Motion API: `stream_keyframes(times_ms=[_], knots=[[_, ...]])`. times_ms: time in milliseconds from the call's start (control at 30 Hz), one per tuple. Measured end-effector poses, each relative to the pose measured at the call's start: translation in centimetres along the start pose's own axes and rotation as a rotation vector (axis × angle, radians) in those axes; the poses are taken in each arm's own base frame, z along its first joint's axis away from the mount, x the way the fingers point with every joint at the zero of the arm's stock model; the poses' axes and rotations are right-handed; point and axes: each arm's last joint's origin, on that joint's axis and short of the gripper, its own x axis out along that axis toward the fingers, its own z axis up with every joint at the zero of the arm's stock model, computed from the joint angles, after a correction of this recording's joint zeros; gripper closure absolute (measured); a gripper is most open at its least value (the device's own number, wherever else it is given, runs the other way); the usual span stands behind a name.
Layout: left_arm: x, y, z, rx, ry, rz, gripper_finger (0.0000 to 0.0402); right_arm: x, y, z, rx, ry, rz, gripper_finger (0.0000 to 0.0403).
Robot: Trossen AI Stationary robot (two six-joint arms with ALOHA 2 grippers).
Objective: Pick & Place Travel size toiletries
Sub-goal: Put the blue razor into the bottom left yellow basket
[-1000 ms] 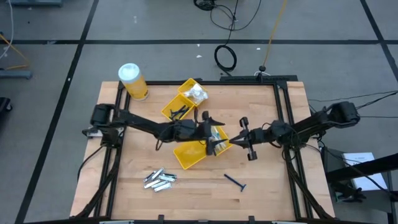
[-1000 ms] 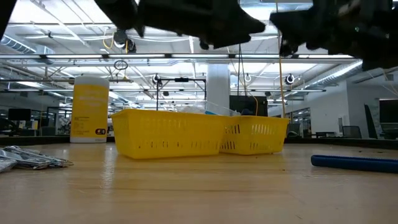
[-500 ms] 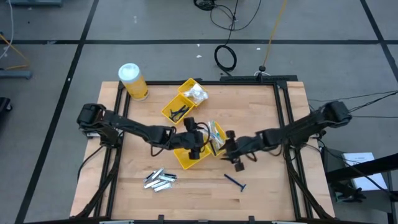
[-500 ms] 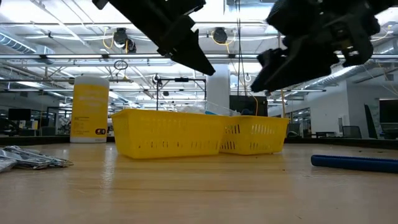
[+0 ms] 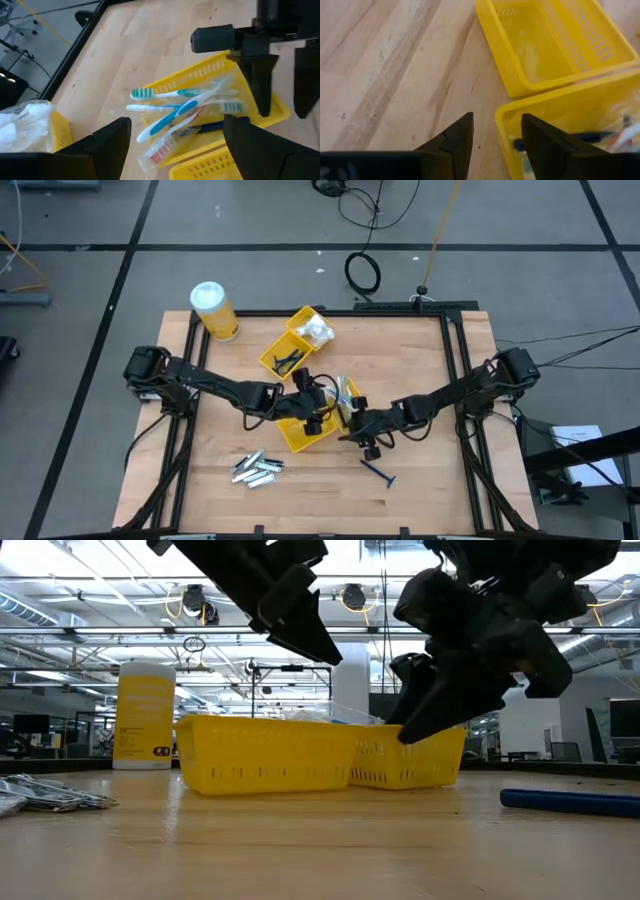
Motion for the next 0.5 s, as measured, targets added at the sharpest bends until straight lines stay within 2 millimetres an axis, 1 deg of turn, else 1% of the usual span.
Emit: stream_keyframes(times_ms=[133, 200, 267, 367, 433, 500], knots=[[0.0, 0.0, 0.0, 0.012, 0.000, 0.001, 0.0094, -0.3, -0.1, 0.2, 0.001, -0.010, 0.000, 0.0263], [0.0, 0.0, 0.0, 0.010, 0.000, 0.001, 0.0094, -0.9, -0.2, 0.7, 0.005, -0.039, -0.006, 0.0268], [0.0, 0.0, 0.0, 0.009, 0.000, 0.001, 0.0094, -1.8, -0.4, 1.3, 0.032, -0.070, -0.049, 0.0272], [0.0, 0.0, 0.0, 0.006, 0.000, 0.000, 0.0094, -2.9, -1.8, 1.9, 0.169, -0.117, -0.126, 0.0276], [0.0, 0.0, 0.0, -0.002, 0.000, 0.000, 0.0094, -3.2, -2.9, 1.9, 0.251, -0.120, -0.093, 0.0277], [0.0, 0.0, 0.0, -0.006, 0.001, 0.000, 0.0094, -3.0, -3.8, 1.5, 0.298, -0.092, -0.055, 0.0277]])
